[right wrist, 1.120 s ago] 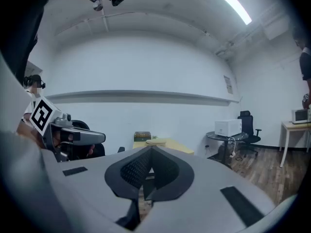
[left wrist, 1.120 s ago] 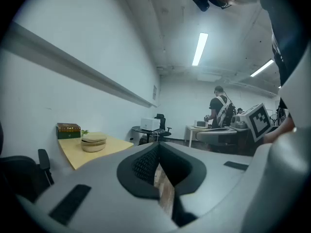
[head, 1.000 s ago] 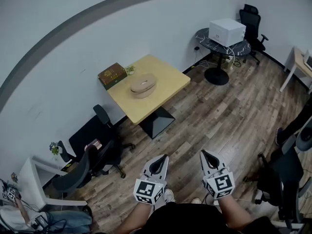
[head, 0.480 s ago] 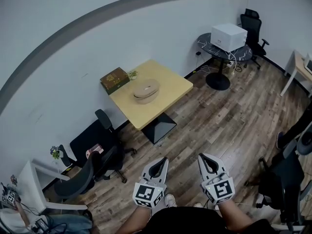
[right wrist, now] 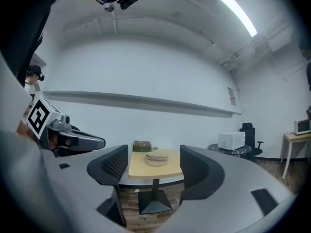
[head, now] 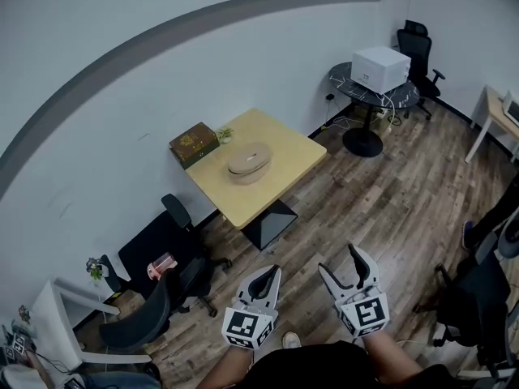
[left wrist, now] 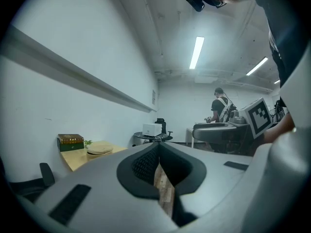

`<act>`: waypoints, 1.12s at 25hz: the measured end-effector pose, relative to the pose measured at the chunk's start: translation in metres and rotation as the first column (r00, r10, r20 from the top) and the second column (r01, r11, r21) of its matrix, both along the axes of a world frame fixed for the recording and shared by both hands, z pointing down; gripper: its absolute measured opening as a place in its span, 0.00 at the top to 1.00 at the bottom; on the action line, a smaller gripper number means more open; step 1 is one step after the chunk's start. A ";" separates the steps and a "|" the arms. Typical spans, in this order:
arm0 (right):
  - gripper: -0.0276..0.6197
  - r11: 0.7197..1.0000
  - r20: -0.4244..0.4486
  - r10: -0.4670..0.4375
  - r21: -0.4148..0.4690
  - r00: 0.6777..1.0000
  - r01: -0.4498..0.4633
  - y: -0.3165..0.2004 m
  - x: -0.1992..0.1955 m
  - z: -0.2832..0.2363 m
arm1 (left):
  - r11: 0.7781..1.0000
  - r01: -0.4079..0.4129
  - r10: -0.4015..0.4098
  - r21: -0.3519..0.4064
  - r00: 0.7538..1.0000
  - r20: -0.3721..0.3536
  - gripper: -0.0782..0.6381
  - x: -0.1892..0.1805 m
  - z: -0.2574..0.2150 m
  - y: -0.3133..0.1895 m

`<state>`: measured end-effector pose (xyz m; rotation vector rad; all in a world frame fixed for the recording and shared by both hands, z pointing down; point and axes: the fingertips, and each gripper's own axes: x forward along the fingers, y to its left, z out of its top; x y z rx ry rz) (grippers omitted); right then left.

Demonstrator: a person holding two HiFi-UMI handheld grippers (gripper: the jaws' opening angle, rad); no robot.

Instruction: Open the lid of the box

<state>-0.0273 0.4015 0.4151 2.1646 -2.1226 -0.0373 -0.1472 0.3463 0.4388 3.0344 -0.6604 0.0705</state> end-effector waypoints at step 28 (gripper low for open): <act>0.13 0.998 0.034 -0.032 -0.048 0.999 0.033 -0.107 0.113 0.021 | 1.000 0.001 -0.001 -0.025 1.000 0.002 0.86 0.093 0.008 -0.094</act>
